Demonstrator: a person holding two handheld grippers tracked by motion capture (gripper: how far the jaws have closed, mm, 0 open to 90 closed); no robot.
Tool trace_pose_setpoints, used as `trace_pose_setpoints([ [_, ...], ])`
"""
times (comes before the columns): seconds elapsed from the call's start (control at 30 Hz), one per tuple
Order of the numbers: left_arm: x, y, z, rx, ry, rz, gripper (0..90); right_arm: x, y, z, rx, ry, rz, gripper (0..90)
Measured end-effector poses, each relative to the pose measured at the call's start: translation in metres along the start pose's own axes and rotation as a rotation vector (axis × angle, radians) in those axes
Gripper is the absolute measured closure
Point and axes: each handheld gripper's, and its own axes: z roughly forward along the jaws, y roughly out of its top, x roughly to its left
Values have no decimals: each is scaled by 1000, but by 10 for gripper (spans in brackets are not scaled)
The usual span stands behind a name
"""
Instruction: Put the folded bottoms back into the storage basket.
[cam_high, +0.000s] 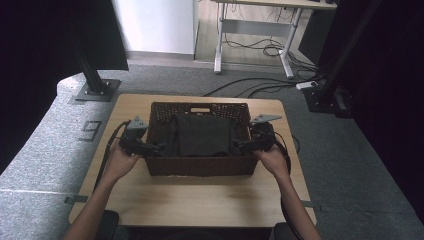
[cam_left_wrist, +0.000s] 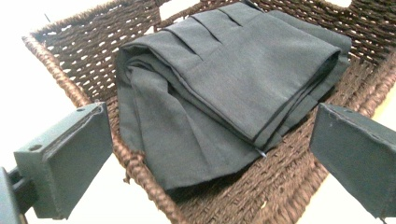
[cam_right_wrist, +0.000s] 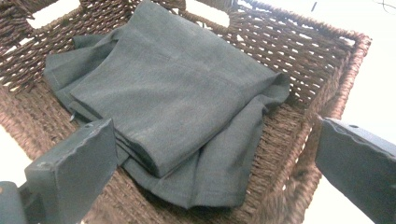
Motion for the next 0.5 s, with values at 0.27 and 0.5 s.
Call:
trace_pose_setpoints([
  [0.27,-1,-13,-9,2,-4,-16,0,2,-11,-14,-10,-8,-23,0],
  [0.5,-3,-25,-17,-3,3,-15,0,3,-22,-28,-19,-17,-36,0],
])
